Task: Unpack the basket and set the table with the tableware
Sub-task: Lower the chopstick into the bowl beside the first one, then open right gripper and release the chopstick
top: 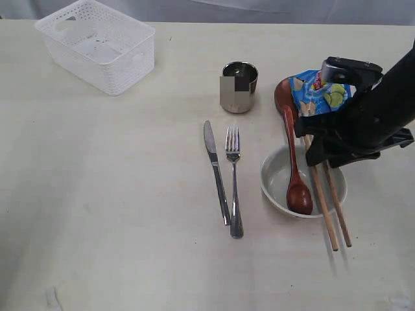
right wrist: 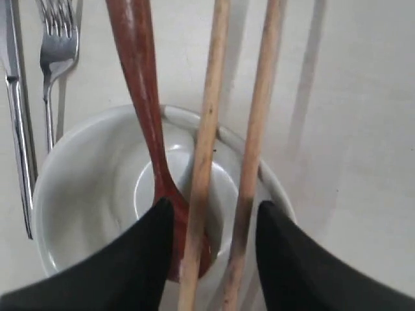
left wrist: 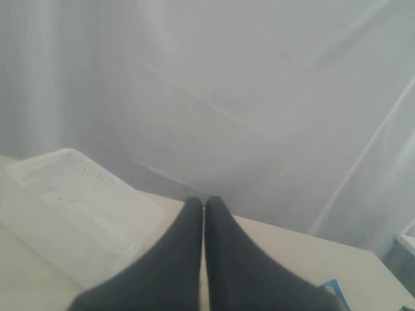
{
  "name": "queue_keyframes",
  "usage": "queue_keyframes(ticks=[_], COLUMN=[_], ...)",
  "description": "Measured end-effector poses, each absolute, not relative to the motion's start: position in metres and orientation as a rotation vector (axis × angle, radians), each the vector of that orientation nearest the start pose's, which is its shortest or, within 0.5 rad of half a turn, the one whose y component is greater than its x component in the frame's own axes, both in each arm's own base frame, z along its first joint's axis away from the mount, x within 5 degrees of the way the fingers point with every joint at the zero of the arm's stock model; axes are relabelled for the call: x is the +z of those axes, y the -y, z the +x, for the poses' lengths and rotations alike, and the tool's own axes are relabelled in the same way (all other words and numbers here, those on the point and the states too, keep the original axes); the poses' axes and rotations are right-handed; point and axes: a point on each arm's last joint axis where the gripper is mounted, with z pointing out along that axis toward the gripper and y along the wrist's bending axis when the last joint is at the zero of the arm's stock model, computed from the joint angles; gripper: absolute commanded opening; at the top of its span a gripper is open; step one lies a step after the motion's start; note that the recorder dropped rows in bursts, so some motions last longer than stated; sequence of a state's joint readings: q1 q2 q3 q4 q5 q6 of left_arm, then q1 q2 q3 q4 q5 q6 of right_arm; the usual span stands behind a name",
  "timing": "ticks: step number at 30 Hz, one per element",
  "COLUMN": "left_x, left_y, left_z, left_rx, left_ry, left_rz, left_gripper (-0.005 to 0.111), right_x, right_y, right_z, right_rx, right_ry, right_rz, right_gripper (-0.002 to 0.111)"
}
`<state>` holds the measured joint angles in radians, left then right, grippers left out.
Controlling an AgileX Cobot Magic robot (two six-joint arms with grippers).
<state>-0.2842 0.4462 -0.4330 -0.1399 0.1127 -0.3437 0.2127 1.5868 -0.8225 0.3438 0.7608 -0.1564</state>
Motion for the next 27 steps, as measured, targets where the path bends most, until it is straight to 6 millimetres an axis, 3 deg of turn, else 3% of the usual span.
queue_keyframes(ticks=[9, 27], left_x=[0.317, 0.317], left_y=[0.030, 0.030], left_z=[0.097, 0.097], left_rx=[-0.604, -0.604], left_ry=[-1.635, -1.635], left_rz=[-0.150, -0.150], left_gripper=[0.001, 0.001], right_x=[0.177, 0.175], right_y=[-0.093, -0.085], right_z=[0.251, 0.248], right_rx=[0.379, 0.250], right_ry=[-2.983, -3.030], right_rz=[-0.317, -0.363], right_gripper=[0.052, 0.052])
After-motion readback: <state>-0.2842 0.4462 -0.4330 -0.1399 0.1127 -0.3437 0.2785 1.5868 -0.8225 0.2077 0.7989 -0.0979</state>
